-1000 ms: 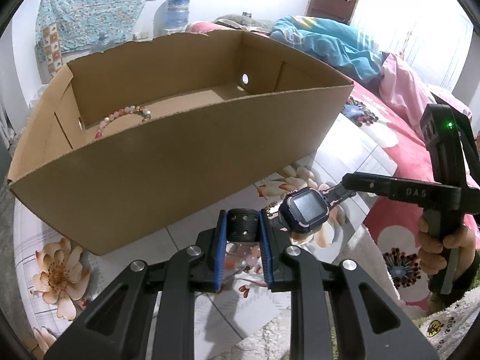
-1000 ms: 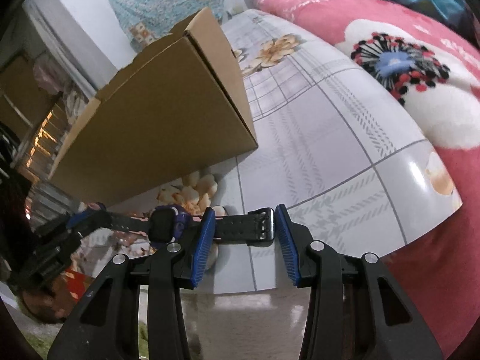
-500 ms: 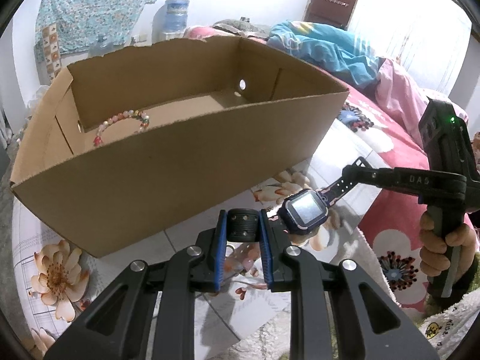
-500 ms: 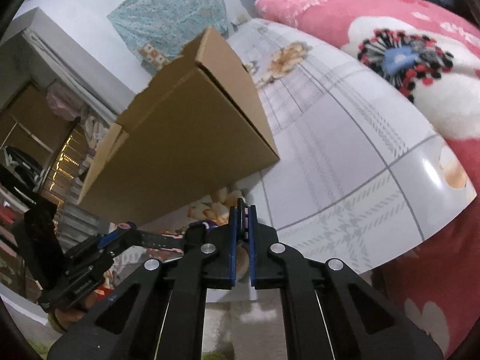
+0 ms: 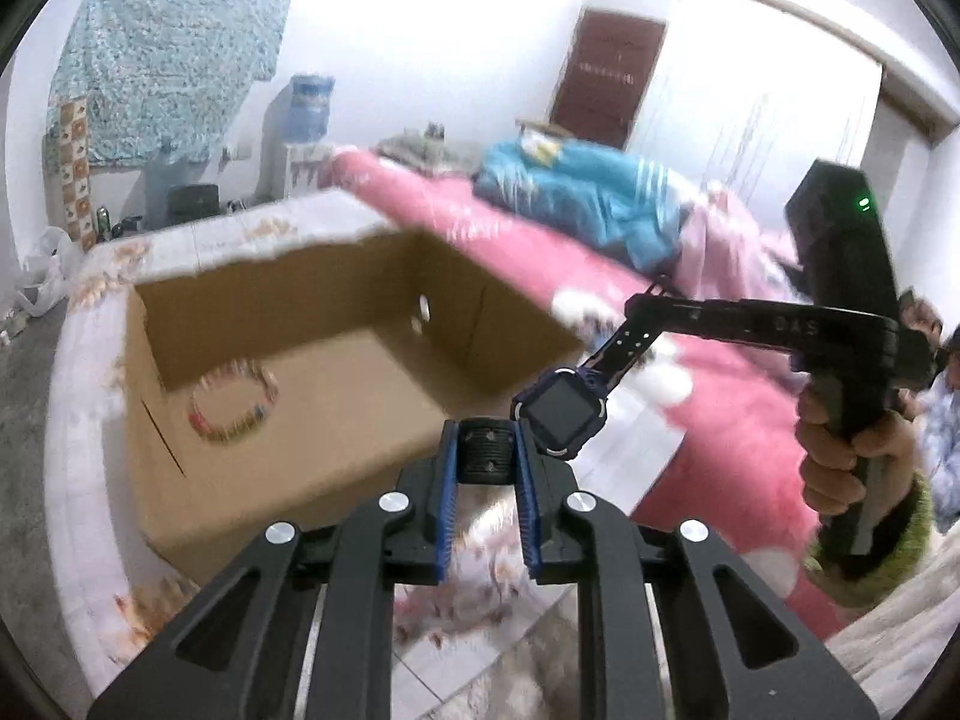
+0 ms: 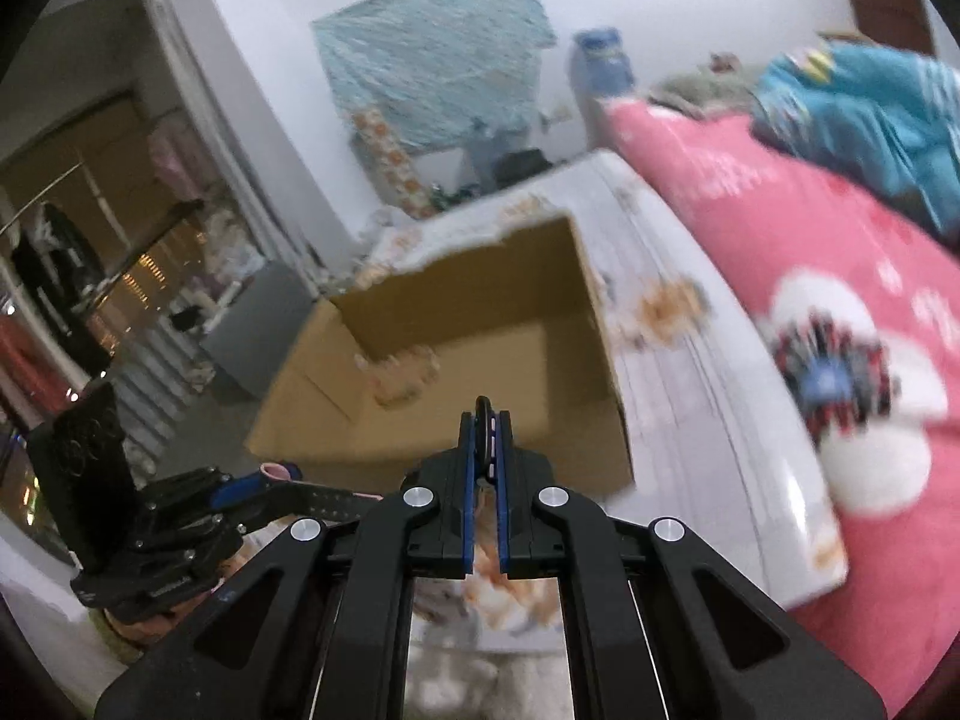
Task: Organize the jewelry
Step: 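Lift the smartwatch with the left tool and carry it over the box, then open the left tool to drop the smartwatch into the box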
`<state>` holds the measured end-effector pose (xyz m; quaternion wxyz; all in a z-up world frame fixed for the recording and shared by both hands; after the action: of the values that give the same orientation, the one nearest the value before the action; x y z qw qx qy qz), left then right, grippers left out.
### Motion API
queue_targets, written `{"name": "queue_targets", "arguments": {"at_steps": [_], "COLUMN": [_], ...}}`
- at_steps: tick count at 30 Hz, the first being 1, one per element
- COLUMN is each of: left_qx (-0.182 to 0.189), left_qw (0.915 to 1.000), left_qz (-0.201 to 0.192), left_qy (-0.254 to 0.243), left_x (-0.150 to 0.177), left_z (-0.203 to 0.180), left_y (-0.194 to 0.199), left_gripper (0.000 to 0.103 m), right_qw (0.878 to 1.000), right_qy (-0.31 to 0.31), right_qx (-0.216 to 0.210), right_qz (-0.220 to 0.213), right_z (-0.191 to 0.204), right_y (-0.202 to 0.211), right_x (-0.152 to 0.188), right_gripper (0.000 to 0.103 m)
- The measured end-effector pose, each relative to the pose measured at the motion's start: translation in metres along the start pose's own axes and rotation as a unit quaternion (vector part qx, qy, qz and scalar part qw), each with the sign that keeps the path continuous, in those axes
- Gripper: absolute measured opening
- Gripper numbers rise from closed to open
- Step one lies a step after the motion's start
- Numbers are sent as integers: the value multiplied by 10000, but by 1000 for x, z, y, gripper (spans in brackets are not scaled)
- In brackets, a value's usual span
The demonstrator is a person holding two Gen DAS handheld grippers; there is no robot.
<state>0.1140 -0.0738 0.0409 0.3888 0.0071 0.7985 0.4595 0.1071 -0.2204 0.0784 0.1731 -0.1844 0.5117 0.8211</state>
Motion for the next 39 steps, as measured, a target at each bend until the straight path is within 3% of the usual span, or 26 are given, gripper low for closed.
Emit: {"name": "queue_targets", "arguments": {"at_steps": [5,7,11,15,18,21,25,28,31,35,39], "left_qx": [427,765,1147,1188,1056,662,351,225,162,127,76], "left_qw": [9973,9925,9822,9768,9777,9835,9849,9802,9695,9602,9526], "left_qz": [-286,-310,-251,-170,-88,56,680,1185,1734,2108,2370], "left_qy": [526,897,1468,1775,1811,1680,1552,1570,1723,1829,1906], "left_x": [-57,-75,-93,-99,-100,-99,-90,-79,-63,-52,-40], "left_z": [32,51,82,105,111,115,117,122,132,143,148], "left_y": [49,64,77,79,74,58,5,-38,-82,-111,-126], "left_gripper": [17,17,17,17,17,17,17,17,17,17,21], "right_qw": [9913,9865,9805,9801,9827,9863,9852,9821,9770,9691,9649], "right_qy": [-259,-368,-479,-409,-322,-218,-112,54,239,541,729], "right_qx": [-1112,-1352,-1564,-1517,-1322,-941,-354,110,468,907,1055], "right_qz": [653,842,1085,1210,1256,1336,1675,1877,2068,2230,2292], "right_z": [22,29,45,58,59,50,30,15,2,-13,-21], "right_y": [4,3,-1,-10,-22,-42,-87,-117,-147,-176,-195], "right_x": [-62,-77,-109,-122,-127,-131,-129,-125,-122,-116,-112], "right_gripper": [4,4,4,4,4,4,4,4,4,4,4]}}
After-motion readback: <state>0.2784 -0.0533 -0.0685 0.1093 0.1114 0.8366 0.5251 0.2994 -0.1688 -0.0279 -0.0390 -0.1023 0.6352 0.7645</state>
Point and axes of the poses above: each gripper's, at about its wrist camera, not at the fingertips, and y roughly against the way its jaws point, z to its left, x to its underside, the point moved 10 cm from there along -y, roughly the way its jaws point, and after that the axes turned 15 degrees about z, right-handed, at the moved point
